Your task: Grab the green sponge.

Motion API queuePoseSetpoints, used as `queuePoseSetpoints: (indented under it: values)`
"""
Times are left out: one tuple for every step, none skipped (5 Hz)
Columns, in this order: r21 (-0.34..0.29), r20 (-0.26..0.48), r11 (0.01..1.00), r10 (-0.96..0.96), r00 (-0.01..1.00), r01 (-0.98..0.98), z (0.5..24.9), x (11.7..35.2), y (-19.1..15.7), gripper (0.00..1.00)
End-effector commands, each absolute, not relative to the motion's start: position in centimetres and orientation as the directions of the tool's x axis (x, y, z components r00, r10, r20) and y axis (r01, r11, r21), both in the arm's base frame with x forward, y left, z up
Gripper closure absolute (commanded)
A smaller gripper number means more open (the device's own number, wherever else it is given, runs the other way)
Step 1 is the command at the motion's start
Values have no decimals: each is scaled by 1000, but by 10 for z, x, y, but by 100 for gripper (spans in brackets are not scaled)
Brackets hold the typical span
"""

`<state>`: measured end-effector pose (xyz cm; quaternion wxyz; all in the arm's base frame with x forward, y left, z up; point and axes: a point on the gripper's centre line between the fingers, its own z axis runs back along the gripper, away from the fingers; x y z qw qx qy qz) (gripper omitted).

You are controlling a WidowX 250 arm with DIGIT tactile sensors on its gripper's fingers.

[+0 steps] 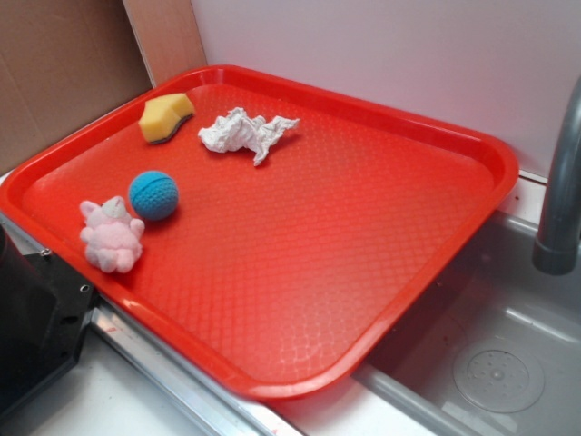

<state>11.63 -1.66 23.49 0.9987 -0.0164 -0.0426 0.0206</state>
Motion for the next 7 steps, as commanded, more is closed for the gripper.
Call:
queuePoseSetpoints:
  values:
    - [-35,84,999,42,996,-40,235,116,-17,0]
    - [-30,93,974,226,970,-224,224,125,-12,0]
    - [-20,104,905,424,900,-424,208,142,5,0]
    - [-32,135,837,545,828,-546,190,156,22,0]
    - [-56,204,756,648,734,-652,176,169,43,0]
    - [-58,229,679,723,652,-732,152,183,67,0]
    - [-35,200,642,755,624,-766,125,197,93,0]
